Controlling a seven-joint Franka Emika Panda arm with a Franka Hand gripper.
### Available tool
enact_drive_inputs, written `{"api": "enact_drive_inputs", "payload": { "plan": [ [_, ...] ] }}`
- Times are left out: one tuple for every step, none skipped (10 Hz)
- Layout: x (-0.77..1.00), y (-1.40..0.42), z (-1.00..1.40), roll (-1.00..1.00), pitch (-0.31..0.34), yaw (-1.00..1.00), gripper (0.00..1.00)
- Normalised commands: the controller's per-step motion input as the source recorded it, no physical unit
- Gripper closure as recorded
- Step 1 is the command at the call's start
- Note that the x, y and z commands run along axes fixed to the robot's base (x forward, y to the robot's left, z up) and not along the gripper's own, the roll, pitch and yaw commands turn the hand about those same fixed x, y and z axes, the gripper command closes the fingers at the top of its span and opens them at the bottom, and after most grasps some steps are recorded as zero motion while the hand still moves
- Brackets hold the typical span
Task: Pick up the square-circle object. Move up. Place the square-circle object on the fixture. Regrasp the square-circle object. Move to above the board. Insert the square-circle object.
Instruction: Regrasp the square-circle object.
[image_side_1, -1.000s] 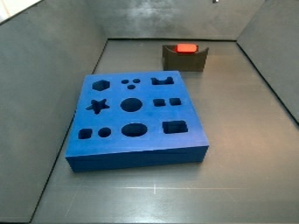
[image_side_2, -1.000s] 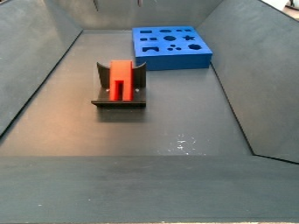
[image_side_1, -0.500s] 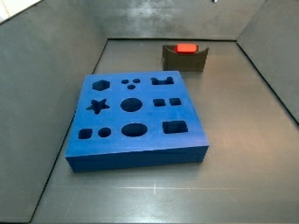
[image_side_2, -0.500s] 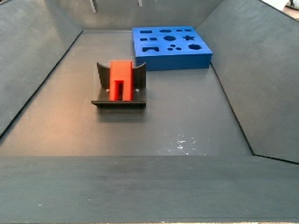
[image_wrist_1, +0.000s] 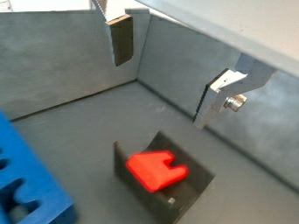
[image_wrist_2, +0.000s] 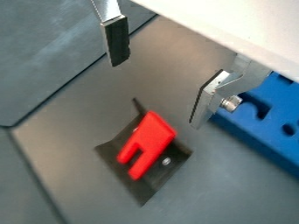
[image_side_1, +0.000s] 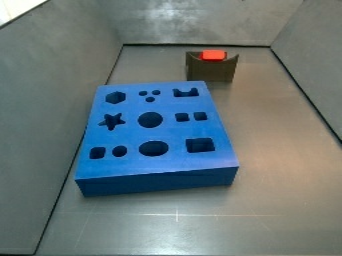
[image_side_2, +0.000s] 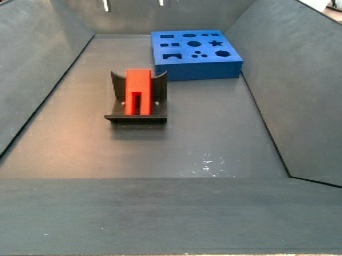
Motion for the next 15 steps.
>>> {"api": "enact_drive_inputs", "payload": {
  "plan": [
    [0.04,-0.02,-0.02,1.0,0.025,0.03,0.0],
    [0.05,-0.02,-0.02,1.0,0.03,0.03,0.0],
    [0.06,-0.03,-0.02,1.0,0.052,0.04,0.0],
    [0.07,-0.03,-0.02,1.0,0.064,0.04,0.0],
    [0.09,-0.03,-0.02,1.0,0.091,0.05,0.0],
    [0.1,-0.04,-0.02,1.0,0.126,0.07,0.0],
    [0.11,-0.04,-0.02,1.0,0.16,0.09,0.0],
    [0.12,-0.04,-0.02,1.0,0.184,0.12,0.0],
    [0.12,-0.05,-0.03,0.71,0.181,0.15,0.0],
    [0.12,-0.05,-0.02,0.59,0.172,0.17,0.0],
    [0.12,-0.05,-0.02,0.35,0.149,0.19,0.0],
    [0.1,-0.03,-0.01,0.21,0.111,0.21,0.0],
    [0.09,-0.04,-0.01,0.16,0.075,0.21,0.0],
    [0.09,-0.04,-0.01,0.15,0.053,0.21,0.0],
    [0.04,0.07,-1.0,0.17,-0.048,0.23,0.0]
  ]
}}
